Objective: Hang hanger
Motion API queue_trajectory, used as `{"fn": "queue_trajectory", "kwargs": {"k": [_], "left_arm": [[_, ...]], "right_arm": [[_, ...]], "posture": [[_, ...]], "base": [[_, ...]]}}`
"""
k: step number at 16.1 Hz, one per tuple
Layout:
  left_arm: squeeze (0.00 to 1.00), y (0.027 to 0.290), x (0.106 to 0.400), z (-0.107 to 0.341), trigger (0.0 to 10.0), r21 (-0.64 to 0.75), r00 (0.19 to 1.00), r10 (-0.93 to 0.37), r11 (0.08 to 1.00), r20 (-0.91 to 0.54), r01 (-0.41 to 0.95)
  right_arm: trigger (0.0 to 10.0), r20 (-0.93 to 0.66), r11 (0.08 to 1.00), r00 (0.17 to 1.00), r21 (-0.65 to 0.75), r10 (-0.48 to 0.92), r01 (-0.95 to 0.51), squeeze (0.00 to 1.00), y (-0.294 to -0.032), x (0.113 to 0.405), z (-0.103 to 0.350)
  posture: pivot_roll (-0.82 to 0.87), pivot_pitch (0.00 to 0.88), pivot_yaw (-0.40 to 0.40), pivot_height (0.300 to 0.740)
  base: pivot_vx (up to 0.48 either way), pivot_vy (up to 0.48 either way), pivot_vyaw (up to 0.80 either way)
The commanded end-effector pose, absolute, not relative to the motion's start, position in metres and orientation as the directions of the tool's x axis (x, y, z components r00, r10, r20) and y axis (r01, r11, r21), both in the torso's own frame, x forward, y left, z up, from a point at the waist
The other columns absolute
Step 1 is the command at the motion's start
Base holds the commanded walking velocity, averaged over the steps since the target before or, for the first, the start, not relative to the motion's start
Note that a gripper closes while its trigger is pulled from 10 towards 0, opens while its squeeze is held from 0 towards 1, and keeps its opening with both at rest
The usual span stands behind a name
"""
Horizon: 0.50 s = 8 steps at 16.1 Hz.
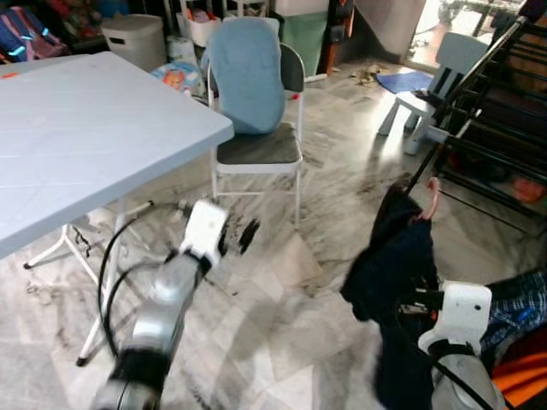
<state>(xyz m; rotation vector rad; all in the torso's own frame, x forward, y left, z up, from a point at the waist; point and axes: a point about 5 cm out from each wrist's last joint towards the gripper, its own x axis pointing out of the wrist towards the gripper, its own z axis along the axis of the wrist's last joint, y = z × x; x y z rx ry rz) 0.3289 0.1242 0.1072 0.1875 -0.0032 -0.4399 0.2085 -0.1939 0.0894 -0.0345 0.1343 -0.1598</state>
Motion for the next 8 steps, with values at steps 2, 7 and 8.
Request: {"fn": "queue_trajectory", "kwargs": {"k": [2, 7, 8], "left_arm": [[0.00, 0.113, 0.337, 0.103, 10.0, 0.229, 0.906, -0.421, 0.879, -0.038, 0.418], [0.00, 0.080, 0.338, 0.103, 10.0, 0.276, 0.815, -0.576, 0.776, -0.054, 0.567], [0.00, 0.081, 0.340, 0.105, 10.0, 0.267, 0.831, -0.556, 0.796, -0.033, 0.543]], "right_arm": [[10.0, -0.079, 0.988, 0.985, -0.055, -0.150, 0.146, 0.00, -0.199, 0.222, 0.097], [10.0, -0.056, 0.991, 0.992, -0.078, -0.114, 0.110, 0.00, -0.203, 0.244, 0.101], [10.0, -0.054, 0.991, 0.993, -0.079, -0.109, 0.104, 0.00, -0.203, 0.245, 0.101]], "posture": [[0.06, 0.000, -0.090, 0.740], [0.10, 0.000, -0.129, 0.740], [0.11, 0.000, -0.121, 0.740]], "base": [[0.000, 0.000, 0.00], [0.000, 0.000, 0.00], [0.000, 0.000, 0.00]]}}
